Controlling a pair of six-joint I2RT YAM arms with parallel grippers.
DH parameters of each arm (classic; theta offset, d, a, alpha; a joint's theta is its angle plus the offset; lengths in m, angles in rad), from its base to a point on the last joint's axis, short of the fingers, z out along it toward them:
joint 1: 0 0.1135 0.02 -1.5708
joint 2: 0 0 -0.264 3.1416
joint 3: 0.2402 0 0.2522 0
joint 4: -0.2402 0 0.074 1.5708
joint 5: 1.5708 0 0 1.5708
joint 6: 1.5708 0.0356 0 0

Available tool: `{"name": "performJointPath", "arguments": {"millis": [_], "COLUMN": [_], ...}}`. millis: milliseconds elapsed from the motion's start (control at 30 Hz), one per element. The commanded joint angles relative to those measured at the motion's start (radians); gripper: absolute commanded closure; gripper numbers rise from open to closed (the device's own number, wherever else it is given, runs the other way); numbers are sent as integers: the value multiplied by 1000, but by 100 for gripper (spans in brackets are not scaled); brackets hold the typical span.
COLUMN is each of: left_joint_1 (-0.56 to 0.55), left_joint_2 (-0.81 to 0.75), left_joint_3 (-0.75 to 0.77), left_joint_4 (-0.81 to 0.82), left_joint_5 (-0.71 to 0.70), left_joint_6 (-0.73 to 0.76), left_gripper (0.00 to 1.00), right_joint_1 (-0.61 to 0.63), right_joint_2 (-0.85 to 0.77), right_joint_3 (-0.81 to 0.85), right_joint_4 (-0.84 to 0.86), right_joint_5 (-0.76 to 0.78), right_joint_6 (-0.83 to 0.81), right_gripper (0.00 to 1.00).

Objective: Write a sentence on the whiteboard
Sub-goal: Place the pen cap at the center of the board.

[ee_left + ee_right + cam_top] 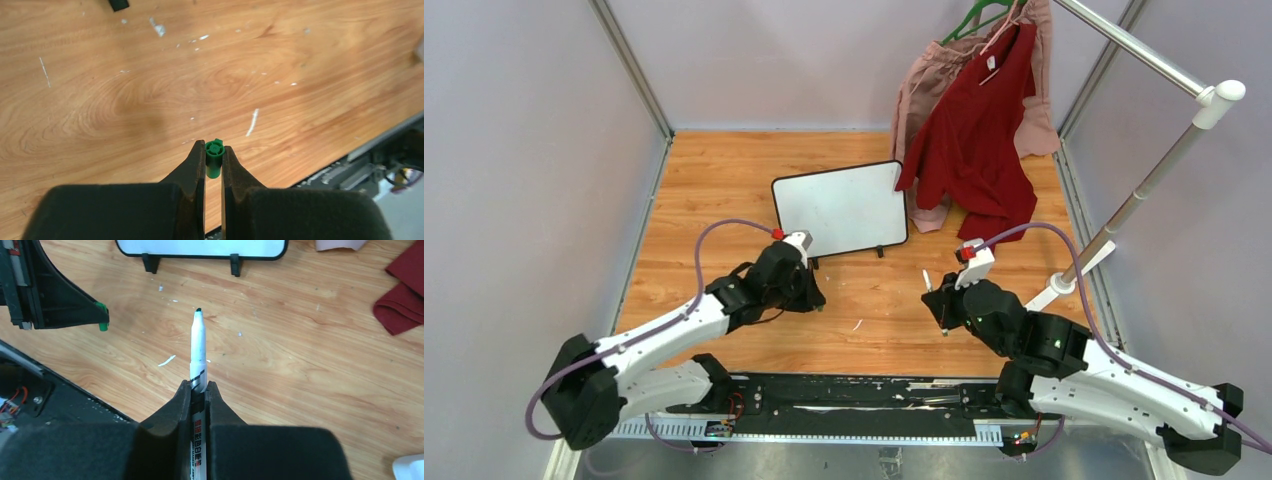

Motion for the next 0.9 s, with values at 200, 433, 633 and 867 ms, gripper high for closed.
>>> {"name": "performJointPath", "arguments": {"millis": [200, 433, 633, 867], "left_joint_1": [-114, -139, -142, -145], "left_joint_2": [333, 444, 499, 521], "left_joint_3": [104, 112, 124, 124], "left_joint_4": [27, 68, 86, 97], "left_joint_5": [-86, -124, -113, -92], "left_joint_6": [-23, -60, -57, -51], "left_gripper": [100, 100, 100, 85], "right_joint_1": [-2, -2, -2, -2], "right_joint_2": [60, 50, 40, 34], "right_joint_3": [0, 6, 3, 3], "right_joint_4": [-52, -53, -53, -55], "right_joint_5": [63, 42, 49, 48], "right_joint_6": [-6, -25, -32, -29], "right_gripper": [100, 100, 100, 100]}}
